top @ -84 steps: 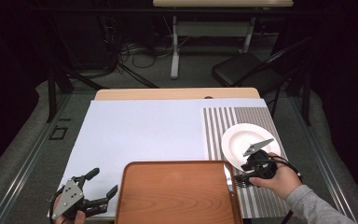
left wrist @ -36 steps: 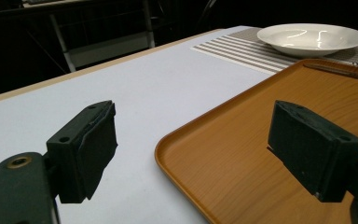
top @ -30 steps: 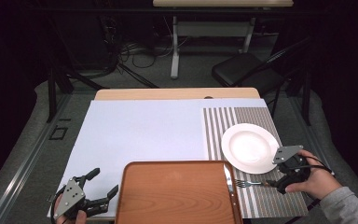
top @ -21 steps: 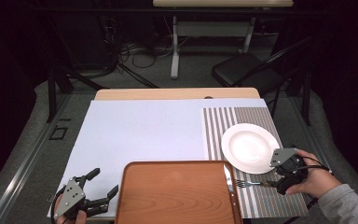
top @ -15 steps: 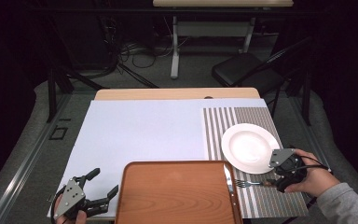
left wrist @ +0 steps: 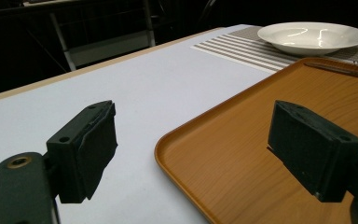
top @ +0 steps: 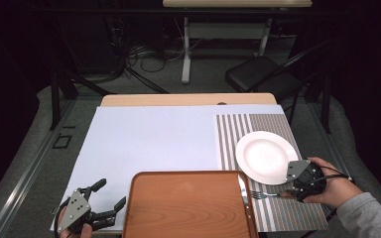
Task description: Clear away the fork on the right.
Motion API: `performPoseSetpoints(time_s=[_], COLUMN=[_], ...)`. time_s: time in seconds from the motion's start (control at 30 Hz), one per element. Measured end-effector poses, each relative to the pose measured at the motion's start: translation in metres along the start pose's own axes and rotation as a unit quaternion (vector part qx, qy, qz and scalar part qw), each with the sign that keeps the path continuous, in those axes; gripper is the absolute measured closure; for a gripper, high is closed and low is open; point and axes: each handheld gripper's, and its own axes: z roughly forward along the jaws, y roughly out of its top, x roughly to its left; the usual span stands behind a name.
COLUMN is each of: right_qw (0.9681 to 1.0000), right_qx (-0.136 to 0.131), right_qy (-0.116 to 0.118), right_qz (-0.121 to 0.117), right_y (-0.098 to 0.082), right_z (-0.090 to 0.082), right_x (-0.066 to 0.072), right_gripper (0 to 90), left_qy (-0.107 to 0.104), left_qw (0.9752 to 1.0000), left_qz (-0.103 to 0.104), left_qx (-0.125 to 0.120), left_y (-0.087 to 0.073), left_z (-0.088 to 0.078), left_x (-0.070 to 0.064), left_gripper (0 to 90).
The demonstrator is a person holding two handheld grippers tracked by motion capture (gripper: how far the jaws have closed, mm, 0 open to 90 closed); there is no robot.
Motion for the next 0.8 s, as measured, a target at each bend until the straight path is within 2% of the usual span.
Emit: performPoseSetpoints(time_s=[0.07,0.27,0.43,0.47,0.67,0.8], right_qw=[1.0,0.9997,0.9987,0.9983,0.9976,0.9972], right_qx=[0.003,0.009,0.018,0.025,0.028,0.036], right_qy=[0.002,0.024,0.03,0.031,0.032,0.042], right_qz=[-0.003,-0.007,-0.038,-0.041,-0.055,-0.049], right_y=[-0.0004,-0.003,-0.0051,-0.0053,-0.0046,-0.0039], right_z=[0.0,0.0022,0.0058,0.0058,0.0074,0.0087], right_x=[0.0009,0.003,0.0037,0.0045,0.0074,0.0097], right_gripper=[25.3,33.1,46.4,47.1,48.6,51.9], left_qy=[0.0,0.0,0.001,0.0,0.001,0.0], left_qw=[1.0,1.0,1.0,1.0,1.0,1.0], left_qz=[0.001,0.0,0.001,0.0,0.0,0.001], left_qx=[0.002,0.001,0.002,0.002,0.002,0.002], left_y=[-0.0001,0.0,-0.0001,-0.0001,-0.0002,-0.0001], left_z=[0.0004,0.0006,0.0004,0.0005,0.0009,0.0005], left_x=[0.0,-0.0005,-0.0002,-0.0004,-0.0002,-0.0004], left_gripper=[15.2,15.2,15.2,15.2,15.2,15.2])
